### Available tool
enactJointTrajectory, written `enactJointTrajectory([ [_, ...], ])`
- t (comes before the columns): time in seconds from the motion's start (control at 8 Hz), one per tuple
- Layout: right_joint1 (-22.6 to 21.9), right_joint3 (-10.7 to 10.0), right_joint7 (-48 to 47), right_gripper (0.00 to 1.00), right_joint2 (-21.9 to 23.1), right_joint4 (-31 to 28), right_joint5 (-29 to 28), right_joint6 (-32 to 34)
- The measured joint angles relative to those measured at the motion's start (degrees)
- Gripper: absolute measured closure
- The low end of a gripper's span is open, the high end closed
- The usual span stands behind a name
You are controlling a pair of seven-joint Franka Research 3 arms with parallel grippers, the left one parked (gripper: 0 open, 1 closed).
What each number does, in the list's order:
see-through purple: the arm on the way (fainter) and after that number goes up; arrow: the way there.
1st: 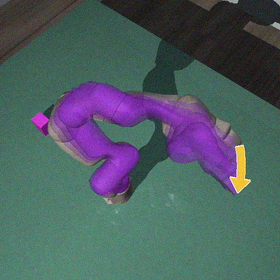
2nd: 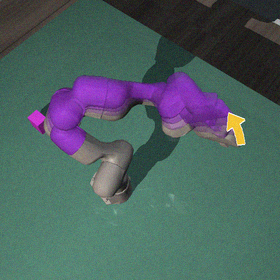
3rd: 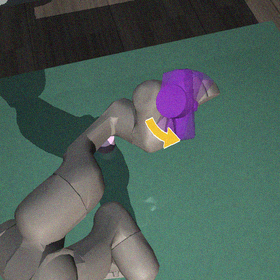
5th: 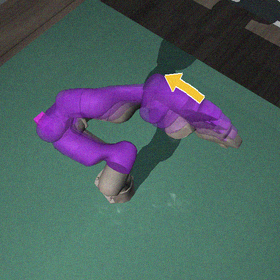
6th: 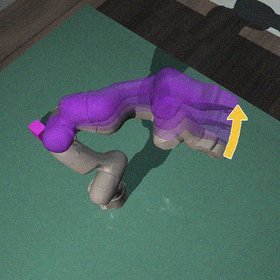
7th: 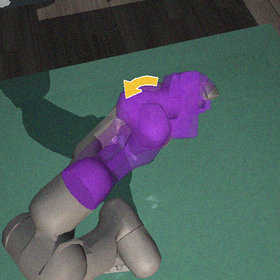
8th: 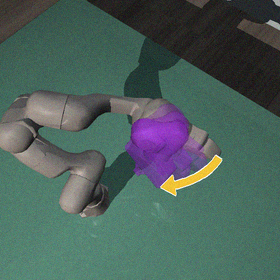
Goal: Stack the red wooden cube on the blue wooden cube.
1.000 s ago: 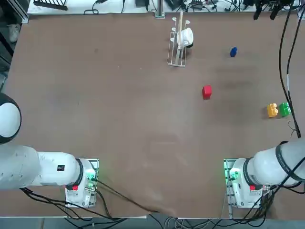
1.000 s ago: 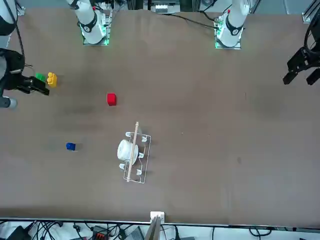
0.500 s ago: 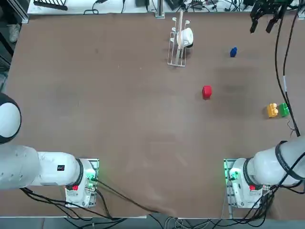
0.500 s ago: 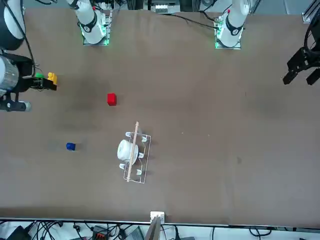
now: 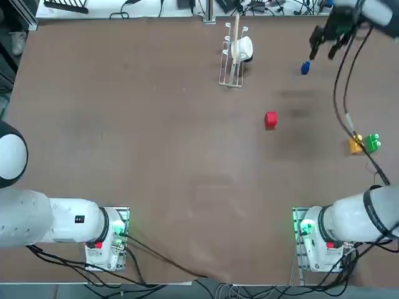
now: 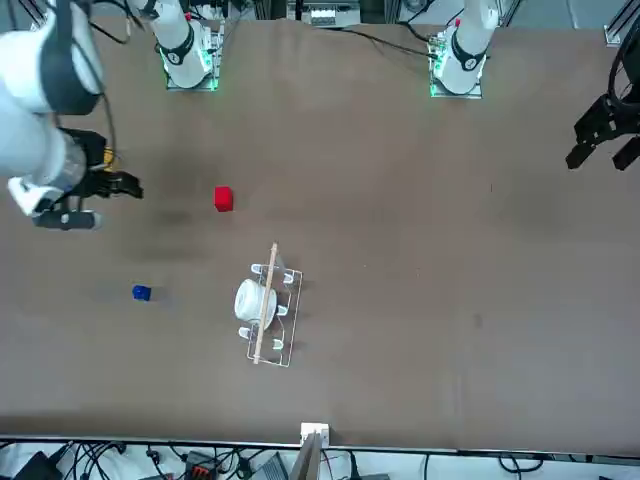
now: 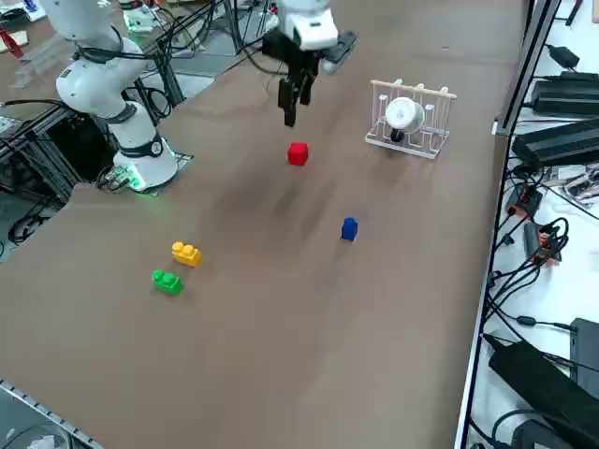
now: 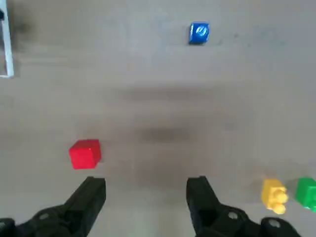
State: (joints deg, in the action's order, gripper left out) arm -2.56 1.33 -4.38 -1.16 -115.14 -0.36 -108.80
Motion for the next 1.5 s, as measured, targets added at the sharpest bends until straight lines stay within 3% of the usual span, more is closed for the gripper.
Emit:
enactJointTrajectory([
  [0.38,-6.7,0.2,-8.4,0.00,9.7,-22.4,-0.3,-18.1],
  [0.75,-14.3,0.5,-13.6,0.00,10.3,-33.7,-0.3,-34.8],
  [1.5,-17.5,0.4,-13.7,0.00,1.5,-35.7,-0.3,-47.0],
])
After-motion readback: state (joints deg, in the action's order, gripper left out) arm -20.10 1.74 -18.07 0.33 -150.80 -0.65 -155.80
